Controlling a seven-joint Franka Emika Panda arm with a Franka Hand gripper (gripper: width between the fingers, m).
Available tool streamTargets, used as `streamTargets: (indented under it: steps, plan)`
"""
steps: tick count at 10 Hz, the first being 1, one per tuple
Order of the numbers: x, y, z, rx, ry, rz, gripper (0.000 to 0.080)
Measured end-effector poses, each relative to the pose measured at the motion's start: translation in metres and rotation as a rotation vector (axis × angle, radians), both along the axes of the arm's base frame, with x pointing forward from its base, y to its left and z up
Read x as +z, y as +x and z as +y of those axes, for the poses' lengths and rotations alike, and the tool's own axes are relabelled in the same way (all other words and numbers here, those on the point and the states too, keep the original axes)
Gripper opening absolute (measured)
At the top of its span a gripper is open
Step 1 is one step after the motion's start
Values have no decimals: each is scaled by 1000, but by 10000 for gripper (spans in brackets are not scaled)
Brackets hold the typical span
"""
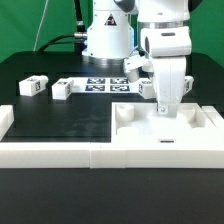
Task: Assemble one leg
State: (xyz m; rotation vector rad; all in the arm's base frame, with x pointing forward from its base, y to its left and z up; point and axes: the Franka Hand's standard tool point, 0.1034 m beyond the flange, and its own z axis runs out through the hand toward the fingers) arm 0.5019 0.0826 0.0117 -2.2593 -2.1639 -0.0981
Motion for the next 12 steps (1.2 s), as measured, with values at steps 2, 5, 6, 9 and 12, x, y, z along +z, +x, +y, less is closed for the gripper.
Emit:
streamTargets:
  steps: [2,5,6,9,12]
  plan:
    - [0,0,2,-6,0,1,110]
    - [0,0,1,-7,0,2,387]
    - [0,0,1,-7,0,2,564]
    - [0,0,1,-7,0,2,644]
    - [0,-1,0,-8,0,2,649]
